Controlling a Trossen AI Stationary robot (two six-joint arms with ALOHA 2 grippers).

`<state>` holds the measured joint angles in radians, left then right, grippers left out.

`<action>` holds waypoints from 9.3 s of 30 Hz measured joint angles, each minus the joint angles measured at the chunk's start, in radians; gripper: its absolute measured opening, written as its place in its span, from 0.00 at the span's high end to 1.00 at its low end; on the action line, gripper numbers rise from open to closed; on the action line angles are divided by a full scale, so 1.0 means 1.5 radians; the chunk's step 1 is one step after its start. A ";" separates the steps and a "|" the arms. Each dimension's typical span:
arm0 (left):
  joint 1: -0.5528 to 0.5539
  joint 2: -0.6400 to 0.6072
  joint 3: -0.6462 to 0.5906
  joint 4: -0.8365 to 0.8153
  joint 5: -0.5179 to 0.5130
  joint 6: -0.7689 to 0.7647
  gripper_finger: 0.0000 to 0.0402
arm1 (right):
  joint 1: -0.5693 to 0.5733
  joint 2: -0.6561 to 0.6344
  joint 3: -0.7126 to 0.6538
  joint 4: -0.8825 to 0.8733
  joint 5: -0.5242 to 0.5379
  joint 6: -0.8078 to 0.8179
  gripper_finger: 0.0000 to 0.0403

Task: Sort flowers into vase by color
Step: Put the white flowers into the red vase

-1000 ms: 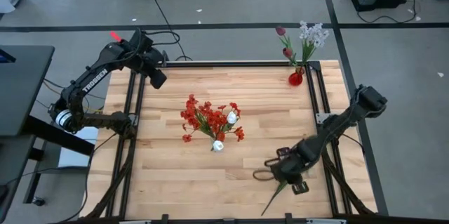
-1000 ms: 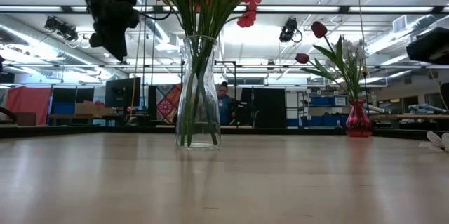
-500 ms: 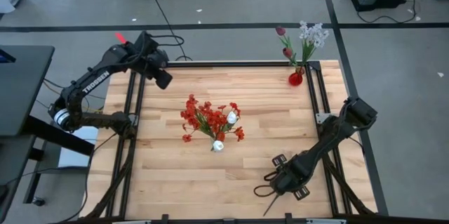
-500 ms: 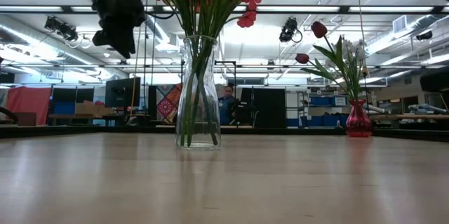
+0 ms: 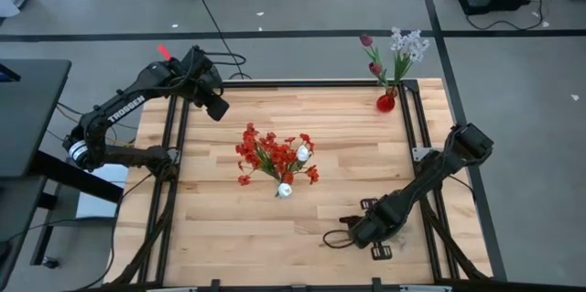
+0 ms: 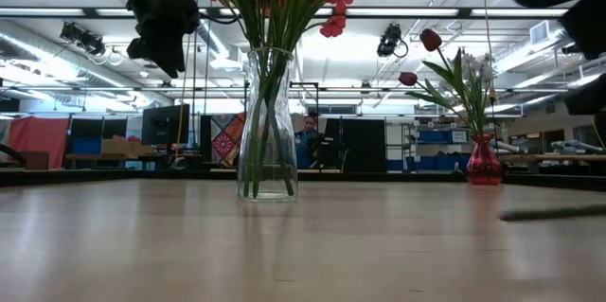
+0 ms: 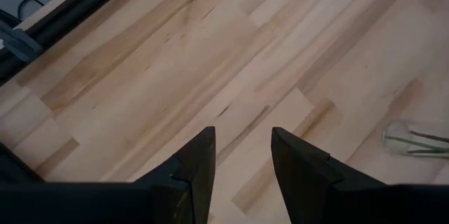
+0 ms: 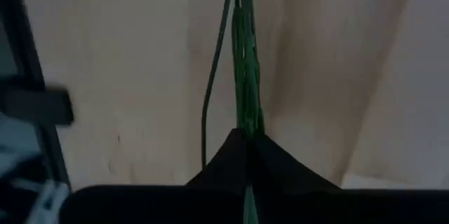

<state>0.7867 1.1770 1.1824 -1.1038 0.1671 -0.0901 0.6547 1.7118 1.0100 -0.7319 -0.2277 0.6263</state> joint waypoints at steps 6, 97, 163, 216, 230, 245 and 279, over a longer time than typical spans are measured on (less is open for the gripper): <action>-0.001 0.000 0.000 0.003 -0.018 0.028 0.64 | -0.039 -0.044 0.000 -0.002 -0.014 0.123 0.98; -0.244 0.097 0.001 0.784 -0.025 0.676 0.98 | -0.777 -0.150 0.000 1.123 -0.240 0.607 0.64; -0.203 0.119 0.000 0.703 0.298 -0.125 0.98 | -0.673 -0.161 0.085 0.820 -0.017 -0.192 0.71; 0.020 0.012 0.000 0.493 0.228 -0.017 0.53 | -0.912 -0.604 -0.237 0.336 0.660 -0.260 0.98; 0.020 0.012 0.000 0.477 0.197 0.005 0.53 | -0.958 -0.575 -0.309 0.457 0.660 -0.294 0.98; 0.020 0.012 0.000 0.475 0.197 0.005 0.53 | -0.984 -0.543 -0.311 0.348 0.633 -0.168 0.88; 0.018 0.006 0.000 0.459 0.231 0.044 0.56 | -0.919 -0.756 -0.290 0.287 0.406 -0.162 0.39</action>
<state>0.8143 1.1856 1.1823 -0.4155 0.5140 -0.0243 -0.7238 0.5785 0.5744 -0.3018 0.3814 0.3838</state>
